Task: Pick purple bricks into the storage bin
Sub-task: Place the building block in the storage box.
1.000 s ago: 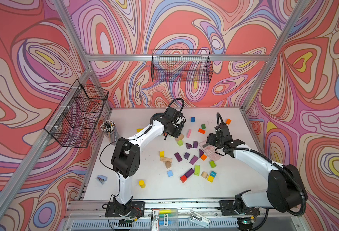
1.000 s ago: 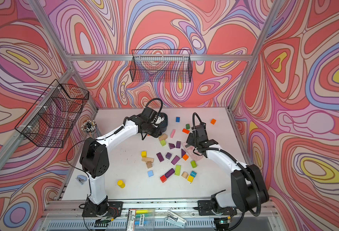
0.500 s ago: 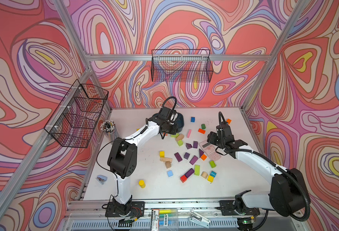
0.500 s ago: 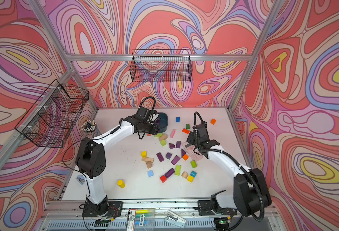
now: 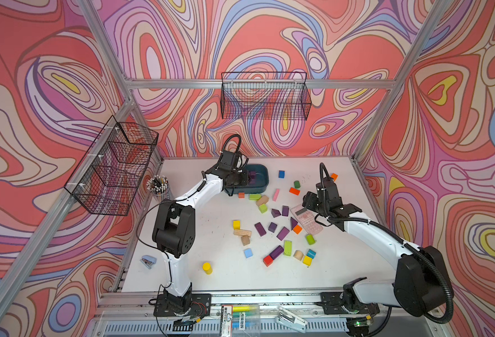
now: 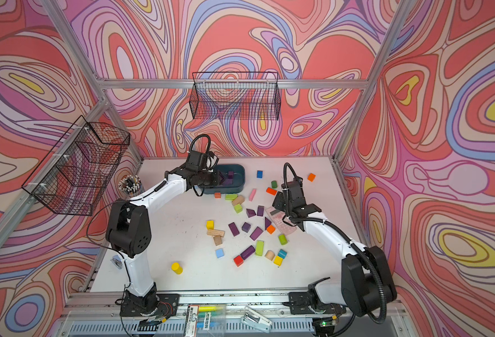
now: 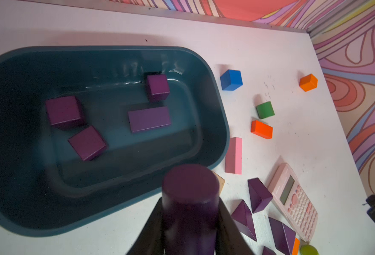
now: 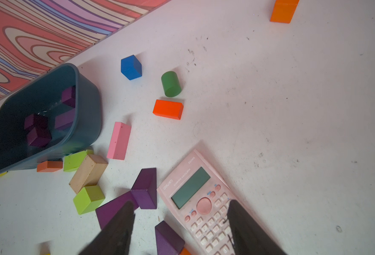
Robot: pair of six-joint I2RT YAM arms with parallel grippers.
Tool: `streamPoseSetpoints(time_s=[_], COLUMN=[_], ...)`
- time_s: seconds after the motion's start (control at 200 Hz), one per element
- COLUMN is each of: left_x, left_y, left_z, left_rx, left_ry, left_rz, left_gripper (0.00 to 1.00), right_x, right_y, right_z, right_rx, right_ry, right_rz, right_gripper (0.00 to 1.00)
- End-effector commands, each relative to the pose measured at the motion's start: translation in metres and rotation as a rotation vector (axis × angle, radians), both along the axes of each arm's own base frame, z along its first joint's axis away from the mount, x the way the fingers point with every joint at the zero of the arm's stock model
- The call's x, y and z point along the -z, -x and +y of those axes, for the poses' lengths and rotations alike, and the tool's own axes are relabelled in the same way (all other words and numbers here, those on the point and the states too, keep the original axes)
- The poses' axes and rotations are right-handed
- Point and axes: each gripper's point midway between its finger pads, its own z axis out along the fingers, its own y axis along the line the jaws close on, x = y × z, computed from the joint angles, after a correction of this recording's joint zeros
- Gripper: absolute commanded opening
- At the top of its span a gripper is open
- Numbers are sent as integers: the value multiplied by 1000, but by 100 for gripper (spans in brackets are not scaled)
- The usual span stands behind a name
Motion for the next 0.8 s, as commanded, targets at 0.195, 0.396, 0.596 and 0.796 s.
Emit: streamPoseSetpoints(time_s=[0.195, 0.396, 0.596, 0.796], left_x=[12, 26, 38, 49], left_y=[-28, -43, -56, -65], left_z=[19, 26, 30, 30], left_rx=[-66, -81, -94, -95], left_ry=[66, 54, 48, 46], left_rz=[23, 44, 54, 69], left_gripper=[26, 26, 26, 26], right_x=[-17, -28, -37, -37], right_y=[-7, -15, -25, -45], right_z=[6, 31, 56, 85], right_rx=[-36, -158, -272, -367], right_ry=[-15, -75, -140, -178], right_rz=[-36, -74, -108, -104], right_gripper=[70, 69, 69, 69])
